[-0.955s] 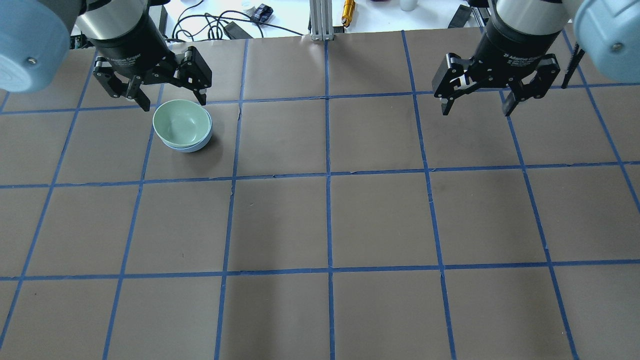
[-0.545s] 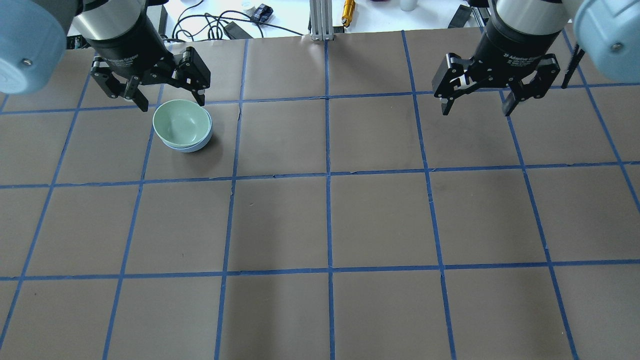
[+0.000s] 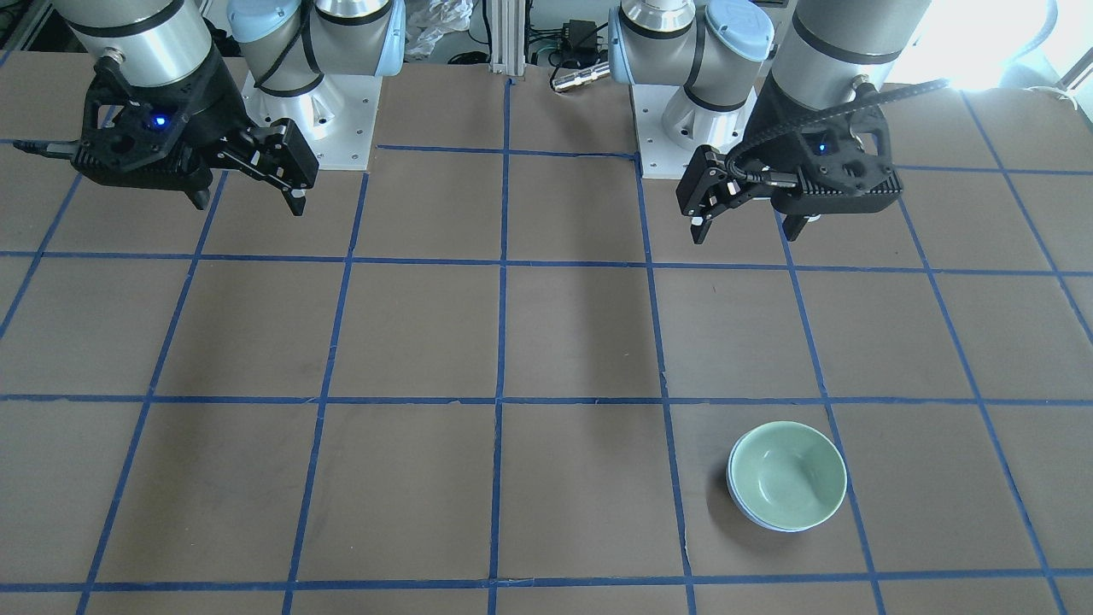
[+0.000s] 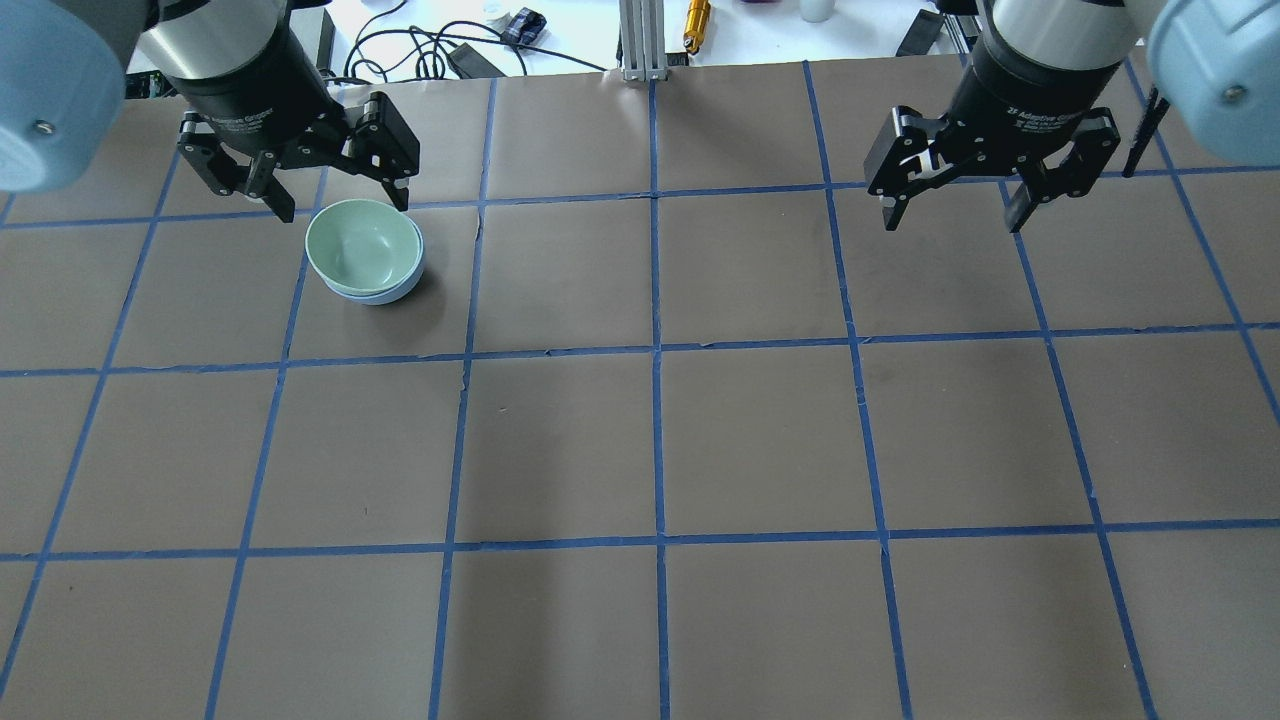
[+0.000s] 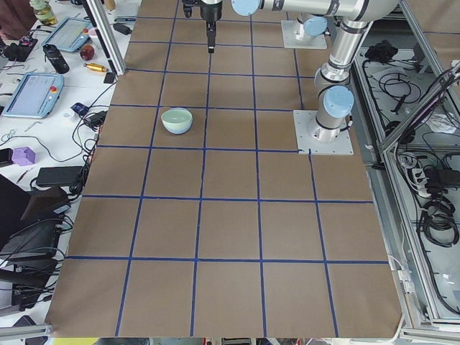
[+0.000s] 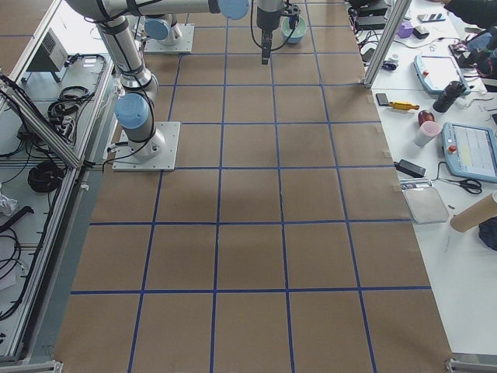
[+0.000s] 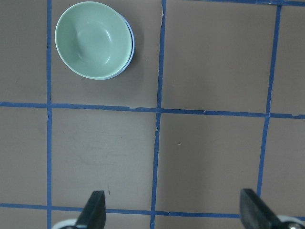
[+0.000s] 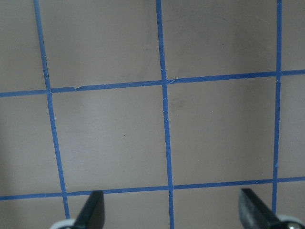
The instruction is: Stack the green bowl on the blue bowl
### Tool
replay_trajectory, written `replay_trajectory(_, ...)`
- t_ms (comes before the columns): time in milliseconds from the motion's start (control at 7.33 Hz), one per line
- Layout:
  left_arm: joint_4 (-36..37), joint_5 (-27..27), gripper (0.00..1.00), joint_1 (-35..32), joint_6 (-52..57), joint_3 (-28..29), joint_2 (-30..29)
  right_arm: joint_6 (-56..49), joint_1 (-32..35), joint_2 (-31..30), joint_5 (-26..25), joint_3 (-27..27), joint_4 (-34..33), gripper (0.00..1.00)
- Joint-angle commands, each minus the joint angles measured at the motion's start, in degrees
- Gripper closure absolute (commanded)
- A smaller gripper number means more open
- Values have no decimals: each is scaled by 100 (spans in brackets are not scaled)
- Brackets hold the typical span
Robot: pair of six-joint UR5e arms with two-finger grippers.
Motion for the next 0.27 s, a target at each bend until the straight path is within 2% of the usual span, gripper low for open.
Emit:
replay_trajectory(0, 0, -10, 0, 0, 0, -3, 12, 0, 0, 0, 0, -1, 0, 0)
replay_trajectory(136, 0, 8, 0, 0, 0, -12, 21, 0, 0, 0, 0, -1, 0, 0)
